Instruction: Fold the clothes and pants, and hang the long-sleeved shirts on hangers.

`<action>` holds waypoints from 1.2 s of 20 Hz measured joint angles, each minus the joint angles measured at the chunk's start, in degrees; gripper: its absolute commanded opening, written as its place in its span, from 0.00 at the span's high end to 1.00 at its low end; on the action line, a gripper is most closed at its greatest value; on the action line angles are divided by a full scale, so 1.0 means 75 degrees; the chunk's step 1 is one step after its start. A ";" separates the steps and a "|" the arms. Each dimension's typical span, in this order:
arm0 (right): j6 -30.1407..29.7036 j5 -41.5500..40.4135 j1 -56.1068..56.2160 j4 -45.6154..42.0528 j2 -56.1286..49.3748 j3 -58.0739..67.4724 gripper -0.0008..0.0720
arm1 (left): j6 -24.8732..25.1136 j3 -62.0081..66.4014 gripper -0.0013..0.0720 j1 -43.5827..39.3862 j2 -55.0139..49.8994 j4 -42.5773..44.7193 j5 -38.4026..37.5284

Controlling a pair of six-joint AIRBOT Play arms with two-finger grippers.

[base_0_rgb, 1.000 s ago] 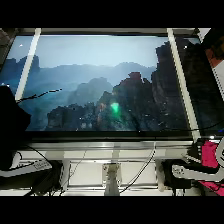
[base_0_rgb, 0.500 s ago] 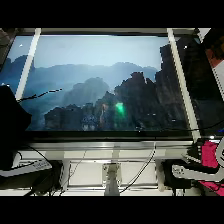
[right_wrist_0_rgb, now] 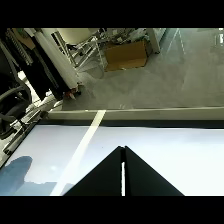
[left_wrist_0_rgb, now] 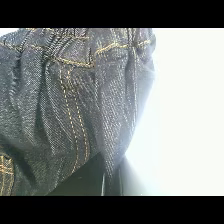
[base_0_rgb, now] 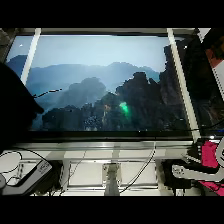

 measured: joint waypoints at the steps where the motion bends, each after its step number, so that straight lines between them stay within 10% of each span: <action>1: 0.0000 -0.0003 0.0000 0.0003 0.0003 0.0000 0.97 | 0.0289 0.0003 0.96 -0.0221 0.0335 -0.1250 0.0143; 7: 0.0012 -0.0122 0.0000 0.0163 0.0003 0.0000 0.97 | 0.1262 0.0009 0.96 -0.3101 0.1475 -0.4264 0.1288; 15: 0.0009 -0.0192 -0.0009 -0.0184 0.0006 0.0000 0.97 | 0.1475 0.0006 0.96 -0.8122 -0.0070 -0.3293 0.4130; 24: -0.0003 0.0038 -0.0009 -0.1699 -0.0061 -0.0632 0.97 | 0.1504 0.0723 0.96 -0.9900 -0.2786 -0.2658 0.4803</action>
